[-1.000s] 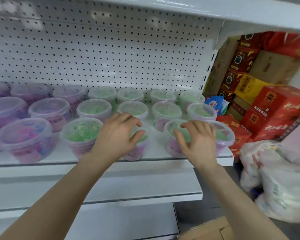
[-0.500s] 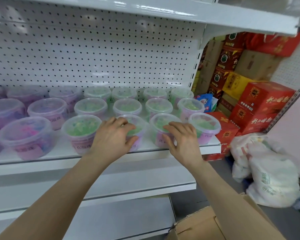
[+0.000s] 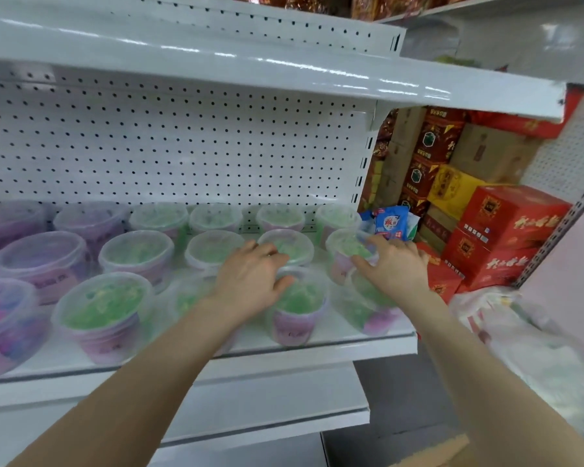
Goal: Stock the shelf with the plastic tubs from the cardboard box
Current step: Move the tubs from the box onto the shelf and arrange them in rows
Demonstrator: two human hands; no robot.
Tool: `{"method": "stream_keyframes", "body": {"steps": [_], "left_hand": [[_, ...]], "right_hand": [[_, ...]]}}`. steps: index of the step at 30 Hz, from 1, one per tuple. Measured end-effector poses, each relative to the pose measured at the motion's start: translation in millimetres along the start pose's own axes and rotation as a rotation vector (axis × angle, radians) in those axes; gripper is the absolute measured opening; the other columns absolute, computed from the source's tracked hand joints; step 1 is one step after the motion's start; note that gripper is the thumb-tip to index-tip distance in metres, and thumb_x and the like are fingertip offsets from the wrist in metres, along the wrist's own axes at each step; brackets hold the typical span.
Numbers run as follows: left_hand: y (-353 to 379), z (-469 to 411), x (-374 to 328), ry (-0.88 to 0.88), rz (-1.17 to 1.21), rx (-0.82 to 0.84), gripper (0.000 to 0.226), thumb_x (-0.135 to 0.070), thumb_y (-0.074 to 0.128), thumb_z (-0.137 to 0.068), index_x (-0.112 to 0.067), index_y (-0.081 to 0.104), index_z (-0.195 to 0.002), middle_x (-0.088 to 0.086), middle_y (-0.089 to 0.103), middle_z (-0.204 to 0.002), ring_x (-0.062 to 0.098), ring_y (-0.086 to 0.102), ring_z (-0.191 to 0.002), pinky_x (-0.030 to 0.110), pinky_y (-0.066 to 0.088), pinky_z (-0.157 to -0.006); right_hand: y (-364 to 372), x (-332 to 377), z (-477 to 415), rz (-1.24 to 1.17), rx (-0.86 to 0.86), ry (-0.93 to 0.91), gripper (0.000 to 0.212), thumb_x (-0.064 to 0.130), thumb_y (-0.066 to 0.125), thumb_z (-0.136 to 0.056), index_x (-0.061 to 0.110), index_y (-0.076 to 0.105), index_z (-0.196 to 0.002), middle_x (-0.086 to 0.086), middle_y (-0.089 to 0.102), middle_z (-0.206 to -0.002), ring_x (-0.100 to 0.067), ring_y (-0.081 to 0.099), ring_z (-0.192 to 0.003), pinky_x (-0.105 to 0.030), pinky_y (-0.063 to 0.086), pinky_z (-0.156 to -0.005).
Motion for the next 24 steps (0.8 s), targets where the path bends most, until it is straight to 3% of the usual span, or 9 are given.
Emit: {"method": "stream_keyframes", "body": {"steps": [2, 4, 8, 12, 14, 16, 20, 24], "left_hand": [[10.5, -15.2, 0.2, -0.036, -0.004, 0.066, 0.074, -0.065, 0.017, -0.073, -0.026, 0.063, -0.115, 0.000, 0.062, -0.118, 0.027, 0.053, -0.105, 0.035, 0.046, -0.086], [17.5, -24.1, 2.6, -0.070, -0.021, 0.101, 0.071, -0.067, 0.020, -0.074, -0.028, 0.061, -0.118, -0.002, 0.059, -0.122, 0.026, 0.050, -0.109, 0.035, 0.043, -0.089], [23.9, -30.5, 4.6, -0.082, -0.050, 0.099, 0.066, -0.066, 0.028, -0.075, -0.026, 0.063, -0.115, -0.001, 0.060, -0.117, 0.026, 0.050, -0.106, 0.035, 0.043, -0.089], [23.9, -42.8, 5.5, -0.098, -0.071, 0.036, 0.061, -0.066, 0.033, -0.080, -0.026, 0.063, -0.114, 0.000, 0.062, -0.115, 0.027, 0.052, -0.107, 0.036, 0.044, -0.087], [25.9, -56.0, 7.0, -0.125, -0.051, 0.020, 0.056, -0.062, 0.039, -0.084, -0.027, 0.058, -0.123, -0.001, 0.057, -0.124, 0.027, 0.048, -0.114, 0.037, 0.042, -0.091], [27.7, -72.2, 8.2, -0.144, -0.051, 0.021, 0.063, -0.064, 0.028, -0.082, -0.028, 0.052, -0.128, -0.003, 0.051, -0.132, 0.026, 0.042, -0.121, 0.036, 0.039, -0.094], [49.7, -100.2, 26.4, -0.256, 0.033, 0.294, 0.059, -0.059, 0.026, -0.093, -0.027, 0.030, -0.143, -0.003, 0.025, -0.154, 0.025, 0.014, -0.143, 0.043, 0.020, -0.110], [58.6, -105.1, 39.6, -0.266, 0.028, 0.337, 0.060, -0.063, 0.023, -0.091, -0.026, 0.038, -0.136, -0.002, 0.037, -0.147, 0.028, 0.024, -0.138, 0.047, 0.025, -0.107]], "right_hand": [[13.0, -4.4, -18.7, -0.026, 0.192, 0.034, 0.067, 0.075, 0.041, -0.079, 0.037, 0.045, -0.134, -0.008, 0.060, -0.120, -0.034, 0.050, -0.115, -0.046, 0.038, -0.098], [21.4, -2.0, -28.9, -0.078, 0.283, 0.027, 0.072, 0.078, 0.039, -0.076, 0.035, 0.045, -0.132, -0.009, 0.059, -0.124, -0.034, 0.049, -0.117, -0.048, 0.037, -0.101], [23.2, 1.2, -33.0, -0.071, 0.232, -0.016, 0.063, 0.072, 0.047, -0.078, 0.034, 0.050, -0.127, -0.010, 0.057, -0.125, -0.034, 0.047, -0.119, -0.048, 0.033, -0.100], [18.7, 3.2, -50.2, -0.083, 0.135, -0.023, 0.064, 0.077, 0.038, -0.079, 0.037, 0.054, -0.126, -0.008, 0.057, -0.127, -0.035, 0.046, -0.121, -0.050, 0.037, -0.101], [20.1, 10.7, -70.2, -0.053, 0.122, -0.056, 0.065, 0.076, 0.031, -0.084, 0.039, 0.045, -0.135, -0.010, 0.047, -0.138, -0.035, 0.039, -0.130, -0.052, 0.031, -0.106], [30.6, 20.1, -88.3, -0.006, 0.213, -0.071, 0.070, 0.078, 0.024, -0.084, 0.040, 0.034, -0.142, -0.011, 0.034, -0.149, -0.035, 0.030, -0.137, -0.055, 0.021, -0.110], [61.0, 28.2, -110.7, -0.017, 0.412, -0.024, 0.078, 0.080, 0.021, -0.083, 0.035, 0.029, -0.146, -0.013, 0.027, -0.153, -0.038, 0.026, -0.139, -0.057, 0.020, -0.111], [66.8, 31.2, -119.5, 0.001, 0.393, -0.065, 0.076, 0.079, 0.020, -0.084, 0.035, 0.029, -0.145, -0.014, 0.029, -0.152, -0.040, 0.031, -0.135, -0.057, 0.023, -0.109]]}}
Point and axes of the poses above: each hand's wrist, its own z-axis away from the middle knuckle, its own y-axis out of the palm, x = y × z, the point moved 5 cm from there along -z, towards the middle knuckle
